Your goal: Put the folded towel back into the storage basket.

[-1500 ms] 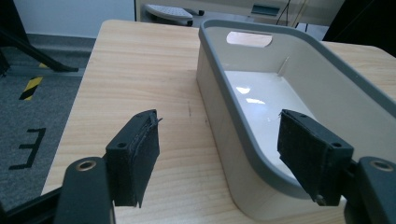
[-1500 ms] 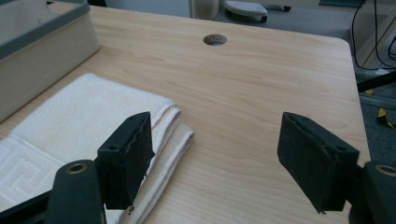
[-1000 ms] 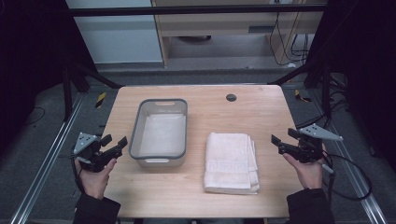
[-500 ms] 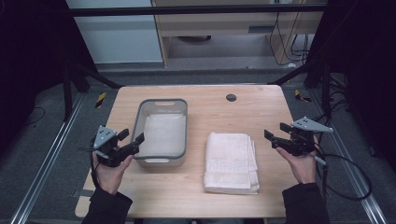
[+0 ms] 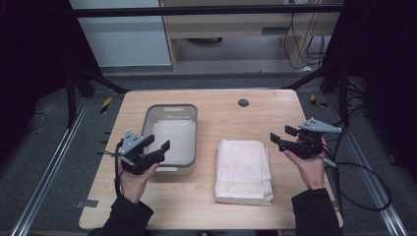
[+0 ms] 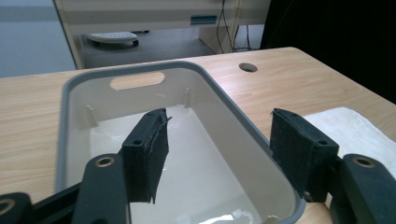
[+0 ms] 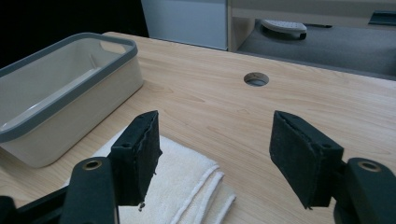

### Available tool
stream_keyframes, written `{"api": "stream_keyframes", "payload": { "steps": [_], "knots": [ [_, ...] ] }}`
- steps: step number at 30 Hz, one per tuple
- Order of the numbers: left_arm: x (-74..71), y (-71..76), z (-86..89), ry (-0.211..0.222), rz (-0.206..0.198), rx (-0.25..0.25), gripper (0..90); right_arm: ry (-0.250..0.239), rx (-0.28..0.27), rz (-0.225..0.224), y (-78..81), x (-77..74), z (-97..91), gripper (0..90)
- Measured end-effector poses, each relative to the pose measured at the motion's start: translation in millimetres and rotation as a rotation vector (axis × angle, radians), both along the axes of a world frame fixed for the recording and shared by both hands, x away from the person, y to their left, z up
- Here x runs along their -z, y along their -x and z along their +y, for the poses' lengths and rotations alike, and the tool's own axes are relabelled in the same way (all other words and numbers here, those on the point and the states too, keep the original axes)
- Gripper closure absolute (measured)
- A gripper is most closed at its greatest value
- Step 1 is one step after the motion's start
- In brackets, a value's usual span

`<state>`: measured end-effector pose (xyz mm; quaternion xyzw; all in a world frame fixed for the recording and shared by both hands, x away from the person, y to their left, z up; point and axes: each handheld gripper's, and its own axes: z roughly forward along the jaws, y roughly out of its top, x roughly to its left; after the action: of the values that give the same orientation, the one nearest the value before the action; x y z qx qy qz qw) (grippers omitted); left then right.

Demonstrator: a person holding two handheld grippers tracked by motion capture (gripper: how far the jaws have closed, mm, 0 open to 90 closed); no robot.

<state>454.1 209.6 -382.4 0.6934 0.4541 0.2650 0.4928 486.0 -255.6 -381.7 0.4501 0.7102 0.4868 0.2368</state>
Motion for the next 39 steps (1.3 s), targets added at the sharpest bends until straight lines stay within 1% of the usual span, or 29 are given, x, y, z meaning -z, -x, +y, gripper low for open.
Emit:
{"api": "stream_keyframes", "payload": {
  "steps": [2,3,10,11,12,13,15,16,17,19,20,21,23,25,29,31,33,36,37,38,39],
  "knots": [
    [1.6,-0.3,-7.8,-0.007,0.0,0.012,36.1,0.0,-0.003,-0.002,-0.9,1.2,1.5,33.9],
    [3.2,-0.1,-15.4,-0.009,0.002,0.026,35.9,0.006,-0.009,0.004,-1.9,2.5,3.3,33.8],
    [10.7,1.5,-43.2,-0.015,0.014,0.085,35.7,0.017,-0.021,0.015,-3.0,6.6,7.1,33.8],
    [12.3,2.1,-47.7,-0.023,0.018,0.094,35.8,0.019,-0.024,0.018,-3.4,8.0,7.6,33.8],
    [12.3,2.1,-47.7,-0.023,0.018,0.094,35.8,0.019,-0.024,0.018,-3.4,8.0,7.6,33.8],
    [14.4,3.2,-53.3,-0.037,0.02,0.102,35.8,0.021,-0.025,0.023,-3.7,9.1,7.9,33.8],
    [19.6,5.7,-64.5,-0.047,0.028,0.133,35.7,0.03,-0.028,0.032,-5.8,13.5,8.8,34.1],
    [19.6,5.7,-64.5,-0.047,0.028,0.133,35.7,0.03,-0.028,0.032,-5.8,13.5,8.8,34.1],
    [22.5,7.4,-72.0,-0.065,0.036,0.15,35.7,0.04,-0.032,0.04,-8.0,17.4,10.4,34.3],
    [25.4,10.2,-78.3,-0.066,0.036,0.166,35.9,0.046,-0.038,0.05,-10.1,21.1,12.5,34.3],
    [25.4,10.2,-78.3,-0.066,0.036,0.166,36.0,0.046,-0.038,0.05,-10.1,21.1,12.5,34.3],
    [28.4,12.5,-84.3,-0.077,0.044,0.183,36.0,0.054,-0.044,0.065,-12.4,25.0,14.7,34.3],
    [31.8,14.5,-89.4,-0.078,0.048,0.201,36.2,0.066,-0.046,0.072,-14.6,28.2,15.6,34.2],
    [34.5,15.7,-93.1,-0.087,0.053,0.209,36.5,0.064,-0.043,0.079,-15.6,30.7,15.7,33.7],
    [39.2,17.9,-99.2,-0.09,0.067,0.226,38.3,0.066,-0.032,0.077,-17.9,35.6,13.6,33.4],
    [42.2,20.4,-102.8,-0.089,0.074,0.234,39.1,0.064,-0.029,0.085,-19.0,38.3,13.3,33.4],
    [45.4,23.0,-106.0,-0.094,0.075,0.237,39.9,0.072,-0.03,0.091,-19.9,40.9,14.3,33.1],
    [49.7,26.1,-110.9,-0.107,0.082,0.245,40.3,0.075,-0.032,0.097,-20.6,43.7,15.8,32.4],
    [52.5,28.0,-114.8,-0.118,0.092,0.254,40.2,0.083,-0.03,0.098,-21.2,46.3,17.1,31.9],
    [52.5,28.0,-114.8,-0.118,0.092,0.254,40.2,0.083,-0.03,0.098,-21.2,46.3,17.1,31.9],
    [55.3,29.7,-117.8,-0.123,0.095,0.257,40.2,0.091,-0.021,0.093,-22.0,48.8,17.3,31.2]
  ]
}}
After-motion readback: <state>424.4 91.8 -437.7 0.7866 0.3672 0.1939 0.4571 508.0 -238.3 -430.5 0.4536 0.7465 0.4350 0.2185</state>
